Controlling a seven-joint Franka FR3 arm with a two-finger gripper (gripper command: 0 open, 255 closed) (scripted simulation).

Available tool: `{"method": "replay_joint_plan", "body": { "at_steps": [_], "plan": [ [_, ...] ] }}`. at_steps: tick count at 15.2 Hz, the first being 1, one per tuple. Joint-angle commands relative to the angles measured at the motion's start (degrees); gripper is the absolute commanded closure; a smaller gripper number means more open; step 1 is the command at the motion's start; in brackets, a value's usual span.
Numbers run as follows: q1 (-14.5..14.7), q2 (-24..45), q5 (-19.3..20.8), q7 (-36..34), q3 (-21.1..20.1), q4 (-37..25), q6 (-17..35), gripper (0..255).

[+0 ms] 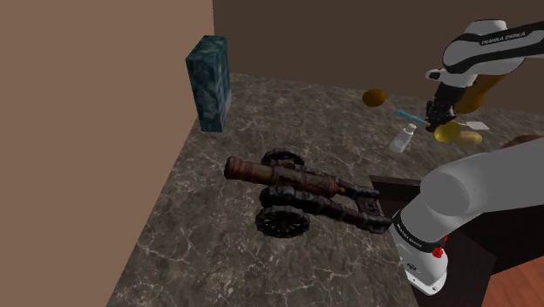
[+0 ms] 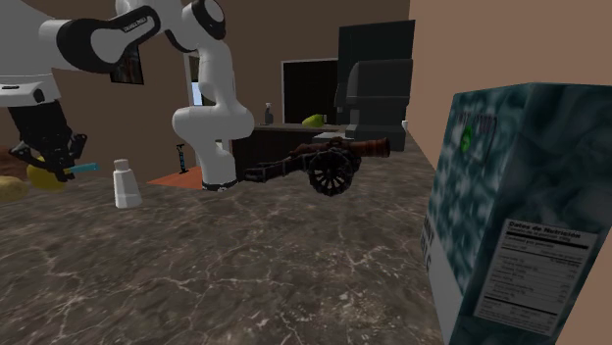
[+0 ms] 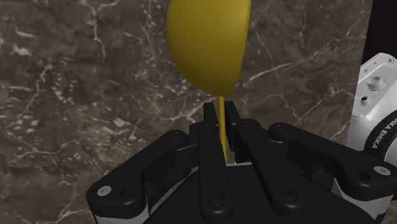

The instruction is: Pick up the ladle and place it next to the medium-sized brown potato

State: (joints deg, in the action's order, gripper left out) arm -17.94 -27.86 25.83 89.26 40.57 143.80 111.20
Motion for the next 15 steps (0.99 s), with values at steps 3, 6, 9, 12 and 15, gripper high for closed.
{"method": "replay_joint_plan", "body": {
  "at_steps": [3,6,9,12,15],
  "plan": [
    [0.2,1.8,0.4,0.0,1.4,1.9,3.7,255],
    [0.5,3.4,0.5,0.0,2.5,3.2,6.6,255],
    [0.9,5.1,0.4,0.2,3.5,4.2,9.3,255],
    [0.8,5.1,0.4,0.2,3.5,4.2,9.3,255],
    [0.8,5.2,0.4,0.2,3.5,4.2,9.3,255]
  ]
}}
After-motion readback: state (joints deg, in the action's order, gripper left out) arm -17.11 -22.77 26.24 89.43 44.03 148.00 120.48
